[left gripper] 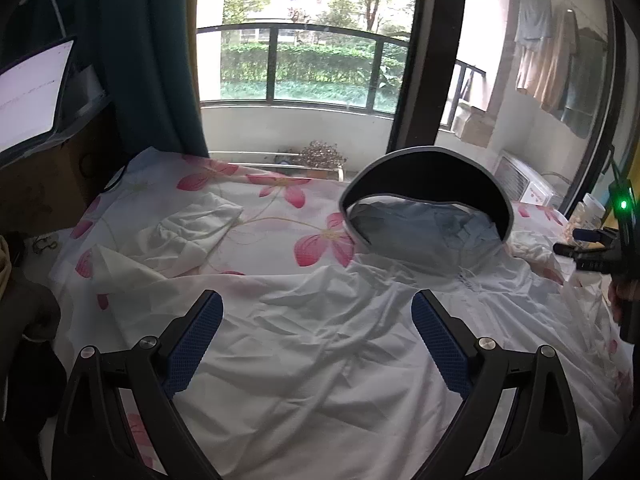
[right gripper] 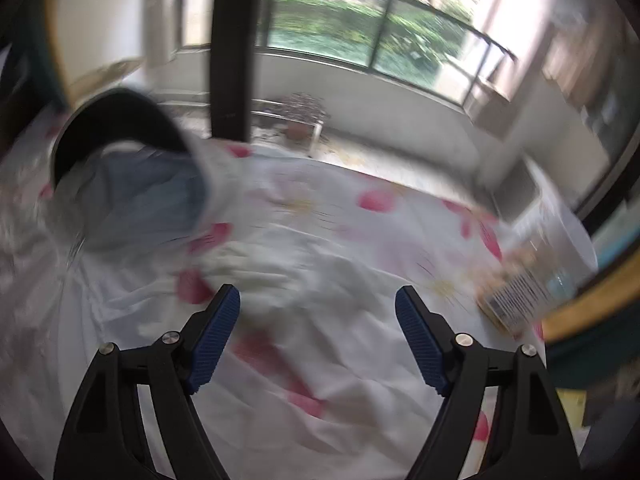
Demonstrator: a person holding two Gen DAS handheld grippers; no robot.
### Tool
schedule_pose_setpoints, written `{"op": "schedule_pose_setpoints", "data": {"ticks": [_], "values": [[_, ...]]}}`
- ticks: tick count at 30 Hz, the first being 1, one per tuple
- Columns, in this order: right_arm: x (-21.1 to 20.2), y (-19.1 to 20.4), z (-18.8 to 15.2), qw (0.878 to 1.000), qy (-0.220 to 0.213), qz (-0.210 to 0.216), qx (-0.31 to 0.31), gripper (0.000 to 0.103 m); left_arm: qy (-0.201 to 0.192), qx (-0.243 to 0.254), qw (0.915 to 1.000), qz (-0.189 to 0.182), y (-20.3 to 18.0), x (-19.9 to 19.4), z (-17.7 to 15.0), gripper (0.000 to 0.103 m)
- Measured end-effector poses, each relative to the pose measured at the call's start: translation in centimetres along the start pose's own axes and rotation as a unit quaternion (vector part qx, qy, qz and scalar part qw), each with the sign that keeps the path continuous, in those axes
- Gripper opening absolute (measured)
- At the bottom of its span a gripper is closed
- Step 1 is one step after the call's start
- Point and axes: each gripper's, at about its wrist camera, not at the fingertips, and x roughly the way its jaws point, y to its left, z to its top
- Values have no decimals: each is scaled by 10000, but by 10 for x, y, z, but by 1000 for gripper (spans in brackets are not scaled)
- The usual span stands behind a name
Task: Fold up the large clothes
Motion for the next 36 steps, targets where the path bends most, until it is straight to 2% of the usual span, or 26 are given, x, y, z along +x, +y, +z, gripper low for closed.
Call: {"op": "schedule_pose_setpoints", "data": {"ticks": [2,3,5,6,8,10,11,16,21,26,31,36], "values": [[9,16,0,9995,104,-97,-293,79,48,-15,9999,105,5,3,1,97],[14,23,-1,9991,143,-104,-393,76,74,-29,9998,155,7,4,2,97],[28,31,-2,9982,327,-101,-496,59,123,-68,9997,219,12,7,3,97],[32,30,-3,9980,390,-98,-496,46,139,-95,9996,243,15,9,3,97],[35,26,-4,9986,366,41,-367,37,169,-132,9993,298,20,12,4,97],[35,22,-4,9987,397,81,-324,12,198,-155,9991,337,22,14,4,97],[33,21,-5,9989,364,68,-289,10,214,-163,9990,355,23,15,4,97],[8,3,-5,9998,-21,130,117,7,273,-224,9984,433,26,16,5,97],[-51,-34,-8,9953,-602,164,738,7,231,-345,9986,342,29,11,6,97],[-116,-63,-11,9857,-1127,229,1228,7,90,-387,9989,230,30,-4,8,97],[-168,-66,-12,9767,-1563,291,1440,7,-20,-397,9991,163,33,-20,7,97],[-210,-48,-11,9690,-1987,400,1415,7,-150,-435,9989,127,45,-40,4,97]]}}
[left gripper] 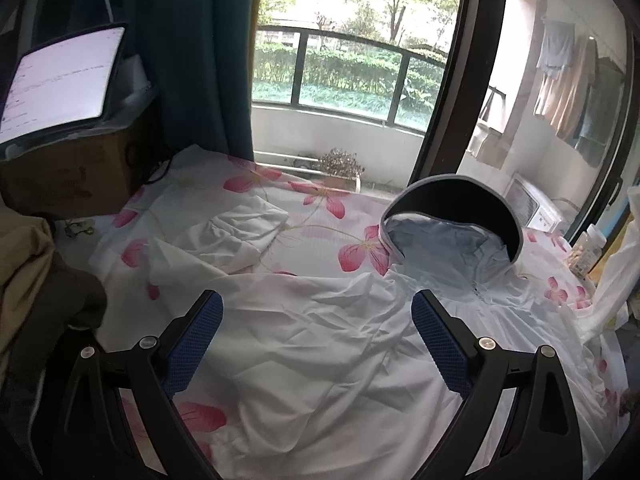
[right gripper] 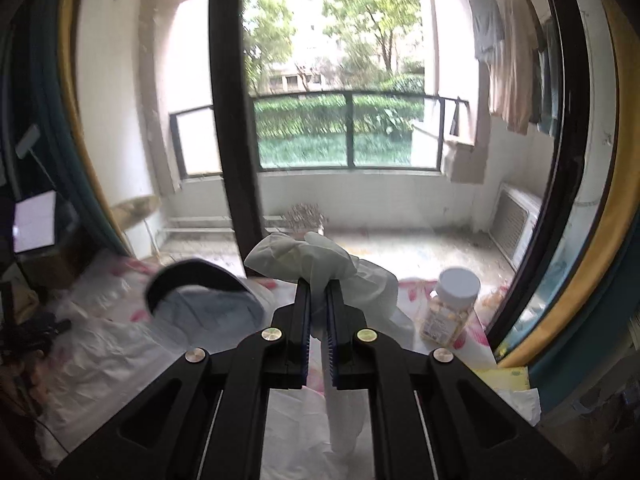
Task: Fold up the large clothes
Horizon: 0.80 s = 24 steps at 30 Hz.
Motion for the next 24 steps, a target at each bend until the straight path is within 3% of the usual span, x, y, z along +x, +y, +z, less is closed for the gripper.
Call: {"op": "schedule_pose_setpoints", "data": {"ticks": [6,12,19,24], "values": [[-23,42,15,9975,-328,614,-126,7,-262,157,9995,63,18,-24,3,97],[-12,89,14,9930,-244,1125,-270,7,-414,200,9989,122,39,-42,1,97],[33,155,-8,9849,265,1688,-281,7,-292,26,9995,141,66,-44,-9,97],[71,201,-42,9803,765,1799,-293,7,-127,26,9998,122,76,-38,-15,97]]}}
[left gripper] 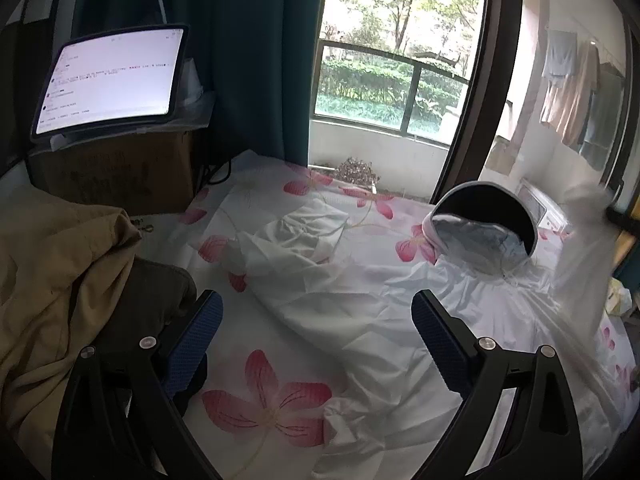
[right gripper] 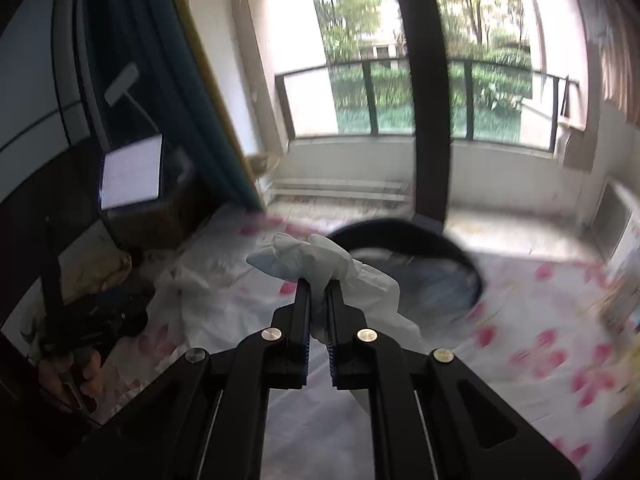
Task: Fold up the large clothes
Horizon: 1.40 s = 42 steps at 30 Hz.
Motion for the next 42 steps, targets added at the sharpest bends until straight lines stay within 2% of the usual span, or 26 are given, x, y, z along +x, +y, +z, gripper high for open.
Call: {"op": "schedule_pose_setpoints", "data": {"ticks": [3,6,9,11,12,13,15,16,21,25,30,33,36,42], "values": [[30,10,-20,9993,269,92,261,7,51,13,10000,-25,2,3,-1,97],[57,22,-37,9982,452,-34,404,8,92,26,9999,-41,3,7,-1,97],[81,36,-54,9954,760,197,546,8,125,45,9999,-68,1,8,-1,97],[88,44,-63,9947,879,233,472,15,147,63,9999,-60,0,9,-2,97],[93,48,-68,9937,948,337,496,31,161,66,9998,-57,-1,9,-3,97],[96,52,-73,9923,1020,455,545,54,185,72,9998,-50,-1,9,-3,97],[98,57,-82,9899,1097,624,642,77,220,93,9997,-14,-2,10,-5,97],[98,60,-85,9894,1123,666,631,79,233,104,9997,4,-3,11,-5,97],[80,53,-96,9888,1255,570,577,79,277,167,9994,88,-10,10,-6,97],[60,25,-102,9909,1127,96,731,79,352,218,9991,110,-19,13,-7,97],[45,-19,-118,9852,1141,-577,1142,79,497,272,9983,121,-31,19,-12,97],[58,-34,-133,9771,1525,-482,1405,80,581,268,9979,60,-37,21,-15,97],[57,-25,-138,9793,1529,-541,1207,80,644,274,9975,81,-41,23,-15,97],[51,-21,-136,9798,1540,-434,1200,80,589,293,9975,237,-44,16,-11,97]]}}
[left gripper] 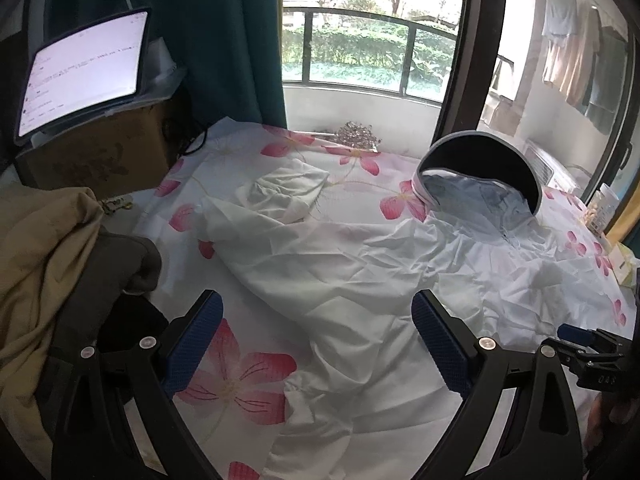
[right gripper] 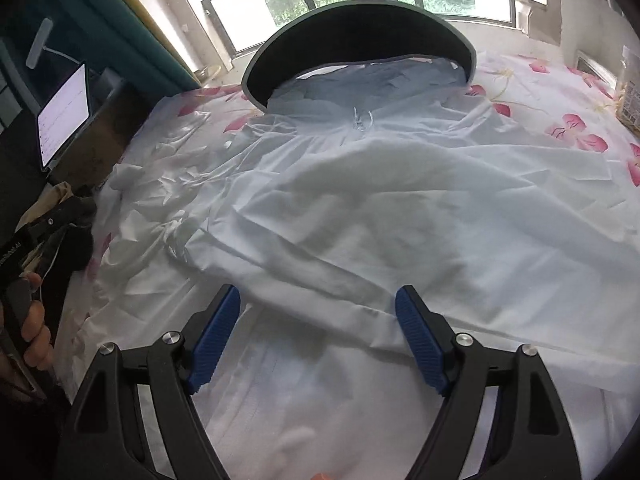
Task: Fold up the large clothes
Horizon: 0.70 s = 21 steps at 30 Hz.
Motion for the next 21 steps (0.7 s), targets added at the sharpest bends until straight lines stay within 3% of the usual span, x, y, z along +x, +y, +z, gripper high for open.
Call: {"op": "schedule_pose_setpoints", "data": {"ticks": [13,15,21], "values": [[-23,-6,8,9992,-375,-116,45,80,-98,308,9985,453,34,9,24,97],[-25,-8,11,9990,-416,-158,66,80,-93,384,9977,542,43,20,31,94],[-30,-13,21,9982,-499,-305,147,80,255,361,9978,492,69,68,56,69]]}}
